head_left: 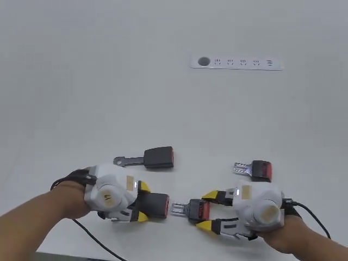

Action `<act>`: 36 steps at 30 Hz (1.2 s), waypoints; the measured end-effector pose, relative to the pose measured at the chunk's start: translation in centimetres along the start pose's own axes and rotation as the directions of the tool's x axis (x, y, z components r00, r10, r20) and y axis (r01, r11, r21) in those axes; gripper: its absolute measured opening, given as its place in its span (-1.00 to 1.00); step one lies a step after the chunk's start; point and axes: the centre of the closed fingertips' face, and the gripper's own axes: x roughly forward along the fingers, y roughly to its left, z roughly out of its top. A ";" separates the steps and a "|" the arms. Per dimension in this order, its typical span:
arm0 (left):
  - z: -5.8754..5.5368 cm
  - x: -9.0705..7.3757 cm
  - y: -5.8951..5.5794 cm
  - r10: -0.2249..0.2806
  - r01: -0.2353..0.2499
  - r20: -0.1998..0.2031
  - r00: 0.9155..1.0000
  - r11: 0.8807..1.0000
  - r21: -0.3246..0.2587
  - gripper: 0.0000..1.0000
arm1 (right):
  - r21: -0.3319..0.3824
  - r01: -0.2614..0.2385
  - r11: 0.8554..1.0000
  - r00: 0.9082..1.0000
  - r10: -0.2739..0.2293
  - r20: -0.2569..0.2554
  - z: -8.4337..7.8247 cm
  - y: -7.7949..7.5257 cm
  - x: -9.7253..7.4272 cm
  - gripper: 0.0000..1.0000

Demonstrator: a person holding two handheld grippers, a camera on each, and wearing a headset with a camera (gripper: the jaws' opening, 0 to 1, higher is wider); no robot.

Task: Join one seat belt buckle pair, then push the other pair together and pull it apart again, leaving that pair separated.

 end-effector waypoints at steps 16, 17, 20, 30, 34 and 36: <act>0.0 0.2 0.0 -0.017 0.019 -0.048 0.999 0.999 0.031 -0.30 | -0.007 -0.007 1.000 1.000 0.007 -0.025 1.1 -0.2 1.3 -0.31; 0.0 0.1 0.1 -0.020 0.022 -0.051 0.998 0.999 0.039 -0.30 | -0.006 -0.008 1.000 1.000 0.008 -0.027 1.1 -0.3 1.3 -0.32; 0.0 0.2 0.1 -0.026 0.030 -0.066 0.997 0.998 0.054 -0.31 | -0.013 -0.014 1.000 0.999 0.014 -0.040 1.2 -0.3 1.5 -0.32; -0.2 0.1 0.1 -0.051 0.057 -0.071 0.996 0.994 0.091 -0.32 | -0.021 -0.025 0.999 0.997 0.023 -0.069 1.6 -0.3 2.2 -0.32; -0.1 0.2 0.2 -0.049 0.055 -0.079 0.996 0.995 0.085 -0.32 | -0.009 -0.014 1.000 0.998 0.014 -0.068 1.7 -0.4 2.3 -0.32; -0.1 0.2 0.1 -0.047 0.053 -0.079 0.996 0.995 0.080 -0.32 | -0.006 -0.007 1.000 0.998 0.006 -0.068 1.7 -0.4 2.3 -0.32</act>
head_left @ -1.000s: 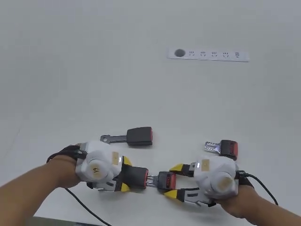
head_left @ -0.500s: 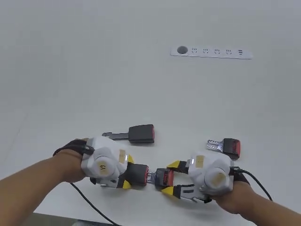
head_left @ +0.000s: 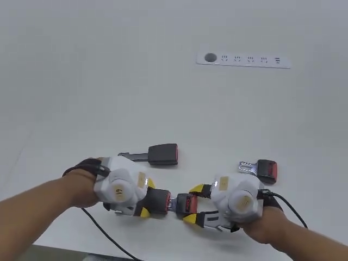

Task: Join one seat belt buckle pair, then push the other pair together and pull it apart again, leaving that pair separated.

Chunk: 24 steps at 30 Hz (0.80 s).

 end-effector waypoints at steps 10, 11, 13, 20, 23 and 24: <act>0.0 0.0 0.0 -0.006 0.006 0.001 1.000 1.000 0.014 -0.32 | 0.009 0.016 1.000 1.000 -0.016 -0.003 0.7 0.1 0.9 -0.32; 0.0 0.0 0.0 -0.004 0.004 0.001 1.000 1.000 0.013 -0.32 | -0.014 0.018 1.000 1.000 -0.019 -0.016 1.2 0.3 1.3 -0.32; -0.1 0.0 -0.2 -0.008 0.008 -0.003 1.000 1.000 0.012 -0.32 | -0.018 0.029 0.999 0.999 -0.029 -0.039 1.3 0.4 1.1 -0.32; -0.2 0.1 -0.1 -0.009 0.009 -0.003 1.000 1.000 0.013 -0.31 | -0.008 0.038 0.999 0.999 -0.039 -0.034 1.1 0.2 1.1 -0.32; -0.2 0.1 -0.1 -0.009 0.009 0.001 1.000 1.000 0.012 -0.31 | -0.010 0.038 0.999 0.999 -0.038 -0.035 1.0 0.2 1.0 -0.31; -0.2 0.1 -0.1 -0.008 0.008 0.003 1.000 1.000 0.010 -0.31 | -0.011 0.037 0.999 0.999 -0.037 -0.035 1.0 0.2 1.1 -0.31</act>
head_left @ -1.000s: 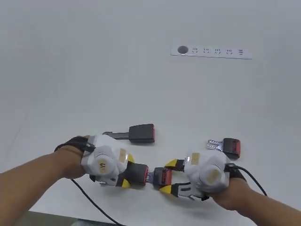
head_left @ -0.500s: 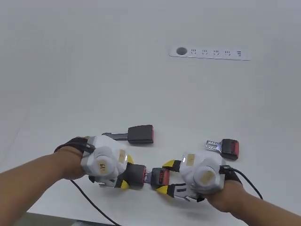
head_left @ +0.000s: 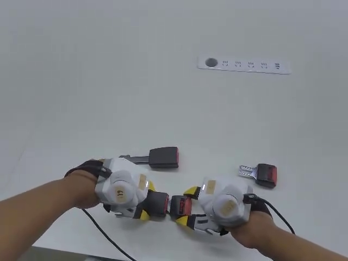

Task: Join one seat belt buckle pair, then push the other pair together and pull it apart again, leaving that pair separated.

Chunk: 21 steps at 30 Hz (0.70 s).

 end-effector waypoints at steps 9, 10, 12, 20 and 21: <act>-0.1 -0.2 0.1 0.002 -0.001 0.044 0.999 1.000 -0.020 -0.31 | -0.005 0.004 1.000 1.000 -0.004 0.017 -0.2 -0.1 -0.1 -0.32; -0.1 -0.2 0.1 0.003 -0.002 0.051 0.999 1.000 -0.022 -0.31 | -0.007 0.005 1.000 1.000 -0.005 0.020 -0.2 0.0 -0.1 -0.32; -0.1 -0.3 0.1 0.009 -0.007 0.074 0.997 0.999 -0.032 -0.31 | -0.004 0.012 1.000 0.999 -0.012 0.032 -0.2 0.0 -0.1 -0.32; -0.2 -0.4 0.3 0.028 -0.018 0.149 0.988 0.998 -0.068 -0.31 | -0.052 0.039 0.998 0.998 -0.036 0.061 -0.3 0.1 -0.2 -0.33; -0.2 -0.4 0.3 0.031 -0.019 0.155 0.987 0.997 -0.075 -0.31 | -0.045 0.039 0.998 0.997 -0.036 0.065 -0.4 0.1 -0.2 -0.33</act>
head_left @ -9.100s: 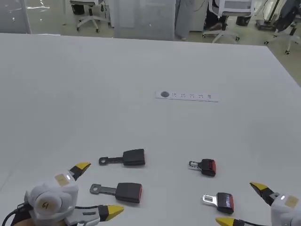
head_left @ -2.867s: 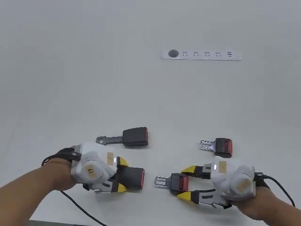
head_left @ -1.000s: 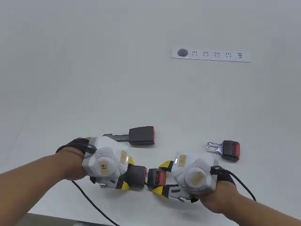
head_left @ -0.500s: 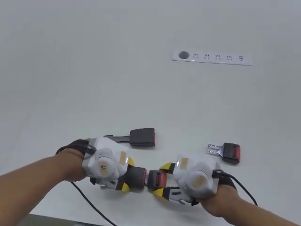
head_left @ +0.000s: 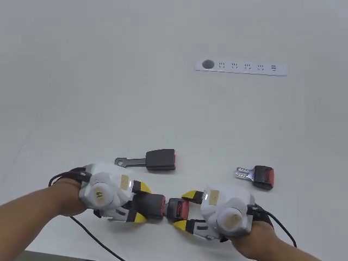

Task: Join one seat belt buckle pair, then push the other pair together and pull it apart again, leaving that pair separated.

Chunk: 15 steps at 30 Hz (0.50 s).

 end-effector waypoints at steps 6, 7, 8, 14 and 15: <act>0.1 0.0 0.0 0.008 -0.008 0.037 0.999 1.000 -0.022 -0.30 | -0.005 0.004 1.000 1.000 -0.004 0.014 0.1 -0.1 0.1 -0.33; 0.1 0.0 0.0 0.008 -0.007 0.041 0.999 1.000 -0.023 -0.30 | -0.003 0.005 1.000 1.000 -0.005 0.016 0.1 -0.1 0.1 -0.34; 0.1 0.0 0.0 0.008 -0.007 0.044 0.999 1.000 -0.025 -0.31 | -0.001 0.006 1.000 1.000 -0.006 0.020 0.0 -0.1 0.1 -0.34; 0.2 -0.1 0.0 0.013 -0.010 0.071 0.997 0.999 -0.039 -0.30 | 0.006 0.008 1.000 0.999 -0.008 0.039 0.2 -0.1 0.1 -0.34; 0.2 -0.1 0.0 0.012 -0.009 0.071 0.997 0.999 -0.037 -0.30 | 0.003 0.009 1.000 0.999 -0.009 0.039 0.2 -0.1 0.1 -0.34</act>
